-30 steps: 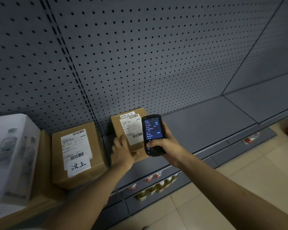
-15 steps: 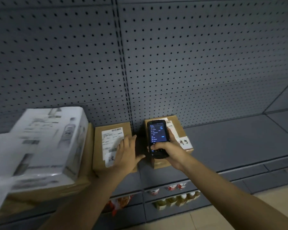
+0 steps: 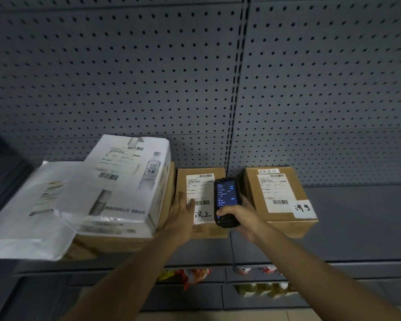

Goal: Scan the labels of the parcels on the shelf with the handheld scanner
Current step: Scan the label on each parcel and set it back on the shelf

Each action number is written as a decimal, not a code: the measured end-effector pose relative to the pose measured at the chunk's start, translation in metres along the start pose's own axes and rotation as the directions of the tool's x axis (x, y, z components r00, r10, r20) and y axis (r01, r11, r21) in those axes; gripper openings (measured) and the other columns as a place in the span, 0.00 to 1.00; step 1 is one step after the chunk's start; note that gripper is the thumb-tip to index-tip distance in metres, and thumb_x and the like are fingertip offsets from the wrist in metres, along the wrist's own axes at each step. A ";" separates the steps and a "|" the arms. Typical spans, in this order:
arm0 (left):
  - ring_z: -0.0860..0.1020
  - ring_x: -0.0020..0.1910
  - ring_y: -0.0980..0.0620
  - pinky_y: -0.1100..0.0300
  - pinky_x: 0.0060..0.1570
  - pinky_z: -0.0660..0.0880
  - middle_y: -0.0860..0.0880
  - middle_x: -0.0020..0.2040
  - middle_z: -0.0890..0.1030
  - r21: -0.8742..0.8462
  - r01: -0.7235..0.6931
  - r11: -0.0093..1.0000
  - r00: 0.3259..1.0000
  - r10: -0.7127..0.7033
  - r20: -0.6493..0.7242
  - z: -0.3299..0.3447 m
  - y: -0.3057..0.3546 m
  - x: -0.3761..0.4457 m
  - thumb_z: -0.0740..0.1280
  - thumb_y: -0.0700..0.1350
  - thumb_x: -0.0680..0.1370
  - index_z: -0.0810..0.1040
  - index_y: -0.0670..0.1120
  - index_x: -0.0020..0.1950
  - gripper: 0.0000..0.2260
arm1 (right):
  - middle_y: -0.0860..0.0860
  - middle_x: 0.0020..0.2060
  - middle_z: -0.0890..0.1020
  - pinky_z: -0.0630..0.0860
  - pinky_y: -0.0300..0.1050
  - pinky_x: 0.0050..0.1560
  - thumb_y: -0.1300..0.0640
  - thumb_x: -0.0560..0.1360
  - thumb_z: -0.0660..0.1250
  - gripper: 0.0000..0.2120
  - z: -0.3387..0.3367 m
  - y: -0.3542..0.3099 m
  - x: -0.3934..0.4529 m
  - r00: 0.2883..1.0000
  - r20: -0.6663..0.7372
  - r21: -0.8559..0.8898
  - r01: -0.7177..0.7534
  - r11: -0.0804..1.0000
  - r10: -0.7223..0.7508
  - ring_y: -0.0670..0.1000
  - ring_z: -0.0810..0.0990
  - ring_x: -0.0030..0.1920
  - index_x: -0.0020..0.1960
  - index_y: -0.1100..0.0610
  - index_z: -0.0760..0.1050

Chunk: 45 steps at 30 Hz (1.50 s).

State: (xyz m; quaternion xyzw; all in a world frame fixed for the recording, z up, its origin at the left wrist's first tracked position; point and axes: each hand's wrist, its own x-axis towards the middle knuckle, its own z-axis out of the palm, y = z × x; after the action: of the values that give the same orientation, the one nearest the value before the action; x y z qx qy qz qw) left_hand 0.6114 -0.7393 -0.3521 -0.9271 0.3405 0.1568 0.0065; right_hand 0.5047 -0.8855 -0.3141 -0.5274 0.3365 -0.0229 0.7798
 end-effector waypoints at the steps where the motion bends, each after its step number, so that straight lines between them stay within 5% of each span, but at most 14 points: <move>1: 0.34 0.76 0.41 0.48 0.75 0.43 0.41 0.77 0.34 0.009 0.002 1.000 1.000 -0.002 0.008 0.000 0.000 0.001 0.67 0.45 0.77 0.43 0.47 0.78 0.39 | 0.57 0.57 0.82 0.76 0.61 0.61 0.70 0.60 0.75 0.40 0.002 0.001 0.001 1.000 -0.007 -0.016 -0.001 1.000 0.000 0.59 0.80 0.58 0.69 0.55 0.68; 6: 0.31 0.74 0.41 0.45 0.74 0.43 0.41 0.75 0.30 0.002 0.026 1.000 0.998 -0.026 0.049 -0.003 0.004 -0.001 0.64 0.29 0.74 0.41 0.49 0.78 0.42 | 0.54 0.54 0.80 0.77 0.46 0.45 0.73 0.66 0.72 0.35 0.003 0.000 0.005 0.998 -0.054 -0.084 0.010 0.996 -0.015 0.54 0.79 0.54 0.69 0.55 0.66; 8: 0.31 0.74 0.40 0.45 0.74 0.44 0.40 0.76 0.31 -0.008 0.026 1.000 0.998 -0.026 0.051 -0.005 0.005 0.000 0.63 0.28 0.74 0.42 0.49 0.78 0.42 | 0.54 0.55 0.80 0.77 0.48 0.48 0.73 0.66 0.72 0.36 0.001 0.003 0.007 0.998 -0.070 -0.092 -0.006 0.996 0.000 0.55 0.78 0.56 0.70 0.56 0.66; 13: 0.33 0.75 0.39 0.45 0.75 0.48 0.39 0.76 0.33 -0.034 0.008 0.999 0.999 -0.006 0.049 -0.005 -0.001 0.006 0.63 0.29 0.75 0.46 0.51 0.78 0.39 | 0.55 0.59 0.79 0.73 0.61 0.65 0.71 0.63 0.74 0.43 0.003 0.012 0.011 0.997 -0.070 -0.076 -0.049 0.996 0.044 0.58 0.77 0.61 0.73 0.53 0.64; 19: 0.34 0.75 0.38 0.46 0.75 0.46 0.38 0.76 0.32 -0.042 0.010 0.999 0.996 -0.006 0.088 -0.005 0.002 0.006 0.61 0.29 0.76 0.42 0.50 0.78 0.40 | 0.56 0.59 0.79 0.73 0.61 0.65 0.70 0.61 0.75 0.44 0.005 0.014 0.013 0.996 -0.082 -0.077 -0.052 0.996 0.046 0.58 0.77 0.61 0.74 0.53 0.64; 27: 0.39 0.76 0.39 0.45 0.76 0.50 0.42 0.74 0.28 -0.304 0.136 0.943 0.984 -0.092 0.154 0.005 0.002 0.007 0.59 0.34 0.79 0.44 0.61 0.77 0.37 | 0.56 0.58 0.79 0.74 0.60 0.63 0.74 0.65 0.72 0.41 -0.007 0.014 0.008 0.993 -0.111 -0.054 -0.057 0.997 0.051 0.59 0.77 0.60 0.74 0.55 0.63; 33: 0.55 0.75 0.43 0.51 0.74 0.58 0.43 0.76 0.47 -0.460 0.110 0.881 0.992 -0.069 0.104 0.001 0.006 0.005 0.67 0.38 0.76 0.54 0.58 0.77 0.35 | 0.53 0.52 0.79 0.75 0.56 0.59 0.75 0.67 0.69 0.38 -0.014 0.014 0.003 0.993 -0.112 -0.058 -0.050 0.997 0.043 0.56 0.77 0.57 0.72 0.55 0.63; 37: 0.58 0.74 0.45 0.53 0.73 0.61 0.45 0.75 0.45 -0.542 0.065 0.838 0.996 -0.023 0.084 0.000 0.011 -0.004 0.66 0.40 0.78 0.55 0.54 0.77 0.32 | 0.54 0.53 0.79 0.76 0.58 0.60 0.74 0.66 0.70 0.39 -0.018 0.013 -0.001 0.990 -0.139 -0.070 -0.046 0.996 0.036 0.58 0.77 0.58 0.73 0.56 0.62; 41: 0.60 0.73 0.47 0.56 0.70 0.63 0.48 0.75 0.43 -0.637 0.019 0.771 0.999 0.017 0.050 0.000 0.019 -0.012 0.66 0.42 0.78 0.52 0.53 0.77 0.32 | 0.53 0.49 0.78 0.74 0.46 0.39 0.74 0.68 0.69 0.33 -0.027 0.007 -0.016 0.984 -0.177 -0.068 -0.037 0.997 0.024 0.53 0.78 0.48 0.67 0.53 0.62; 45: 0.58 0.74 0.48 0.57 0.70 0.62 0.49 0.76 0.41 -0.675 -0.008 0.737 0.999 0.042 0.034 0.000 0.032 -0.017 0.69 0.43 0.76 0.52 0.52 0.78 0.36 | 0.55 0.51 0.79 0.77 0.52 0.49 0.75 0.67 0.69 0.34 -0.039 0.006 -0.025 0.975 -0.218 -0.026 -0.035 0.999 0.028 0.56 0.78 0.51 0.67 0.54 0.64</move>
State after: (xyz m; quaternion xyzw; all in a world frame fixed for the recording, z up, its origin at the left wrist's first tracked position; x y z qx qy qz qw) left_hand 0.5792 -0.7532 -0.3446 -0.8579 0.2728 0.2910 -0.3238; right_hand 0.4621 -0.9047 -0.3155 -0.5279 0.4285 -0.0633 0.7305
